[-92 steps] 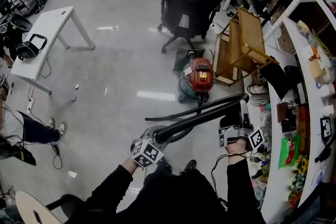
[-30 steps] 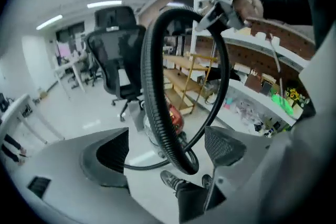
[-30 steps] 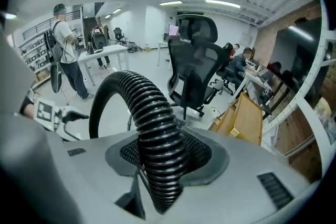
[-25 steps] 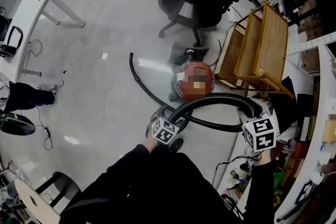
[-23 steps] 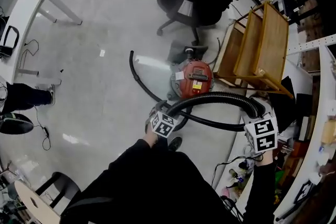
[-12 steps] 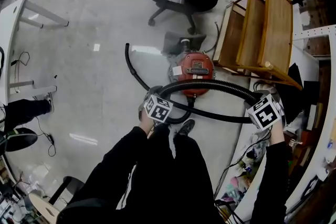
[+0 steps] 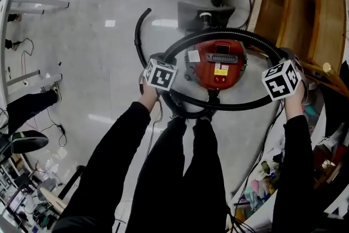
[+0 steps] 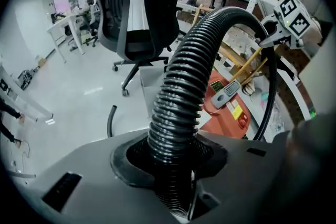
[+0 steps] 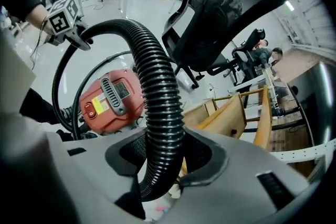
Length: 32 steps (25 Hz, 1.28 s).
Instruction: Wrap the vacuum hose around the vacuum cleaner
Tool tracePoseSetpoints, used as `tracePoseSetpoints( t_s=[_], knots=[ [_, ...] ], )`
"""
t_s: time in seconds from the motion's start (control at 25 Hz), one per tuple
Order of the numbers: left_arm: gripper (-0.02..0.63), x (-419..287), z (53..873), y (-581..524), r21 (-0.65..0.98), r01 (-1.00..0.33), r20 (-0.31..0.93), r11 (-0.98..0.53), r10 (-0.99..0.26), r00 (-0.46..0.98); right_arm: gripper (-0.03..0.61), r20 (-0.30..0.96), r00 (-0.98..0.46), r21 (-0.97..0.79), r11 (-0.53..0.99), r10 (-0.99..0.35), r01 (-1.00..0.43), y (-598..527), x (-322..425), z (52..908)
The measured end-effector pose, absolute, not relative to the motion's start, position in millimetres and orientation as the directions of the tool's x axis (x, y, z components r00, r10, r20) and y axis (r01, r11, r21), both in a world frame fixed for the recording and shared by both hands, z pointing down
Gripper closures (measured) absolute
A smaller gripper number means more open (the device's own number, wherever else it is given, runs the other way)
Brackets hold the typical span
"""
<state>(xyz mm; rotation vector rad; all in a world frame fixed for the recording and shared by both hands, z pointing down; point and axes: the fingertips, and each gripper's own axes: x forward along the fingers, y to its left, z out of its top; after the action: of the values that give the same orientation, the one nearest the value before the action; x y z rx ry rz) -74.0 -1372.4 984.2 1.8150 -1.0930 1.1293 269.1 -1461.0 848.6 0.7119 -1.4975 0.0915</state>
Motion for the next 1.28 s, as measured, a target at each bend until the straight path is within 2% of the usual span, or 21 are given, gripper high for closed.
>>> tracePoseSetpoints(
  t_s=[0.08,0.24,0.4,0.6,0.88,1.04,1.08,1.16,1.28],
  knots=[
    [0.462,-76,1011,-1381,0.130,-0.915,0.934,-0.381,-0.262,0.242,0.400,0.921,0.093,0.370,0.773,-0.379,-0.515,-1468,269,881],
    [0.463,-82,1058,-1394,0.118,-0.920,0.948,-0.373,-0.233,0.216,0.389,0.872,0.056,0.432,0.712,-0.486,-0.553,-1477,262,928],
    [0.465,-77,1094,-1405,0.113,-0.917,0.957,-0.383,-0.207,0.204,0.387,0.874,0.027,0.386,0.661,-0.485,-0.644,-1479,274,985],
    [0.466,-66,1107,-1440,0.111,-0.919,0.944,-0.378,-0.250,0.217,0.388,0.850,0.000,0.358,0.577,-0.527,-0.734,-1504,282,1016],
    [0.466,-66,1139,-1436,0.092,-0.929,0.966,-0.358,-0.195,0.170,0.387,0.928,-0.020,0.208,0.563,-0.372,-0.800,-1483,289,1075],
    [0.465,-66,1155,-1430,0.023,-0.907,0.972,-0.420,-0.202,0.118,0.376,0.932,-0.054,0.155,0.528,-0.359,-0.835,-1464,302,1089],
    [0.451,-67,1160,-1427,0.003,-0.893,0.974,-0.451,-0.201,0.105,0.374,0.930,-0.064,0.144,0.519,-0.363,-0.843,-1458,302,1090],
    [0.343,-69,1167,-1421,-0.002,-0.868,0.977,-0.497,-0.185,0.104,0.374,0.926,-0.084,0.123,0.504,-0.369,-0.855,-1448,298,1088],
    [0.279,-73,1164,-1412,0.066,-0.882,0.971,-0.466,-0.173,0.164,0.371,0.918,-0.118,0.094,0.496,-0.380,-0.863,-1435,286,1080]
  ],
)
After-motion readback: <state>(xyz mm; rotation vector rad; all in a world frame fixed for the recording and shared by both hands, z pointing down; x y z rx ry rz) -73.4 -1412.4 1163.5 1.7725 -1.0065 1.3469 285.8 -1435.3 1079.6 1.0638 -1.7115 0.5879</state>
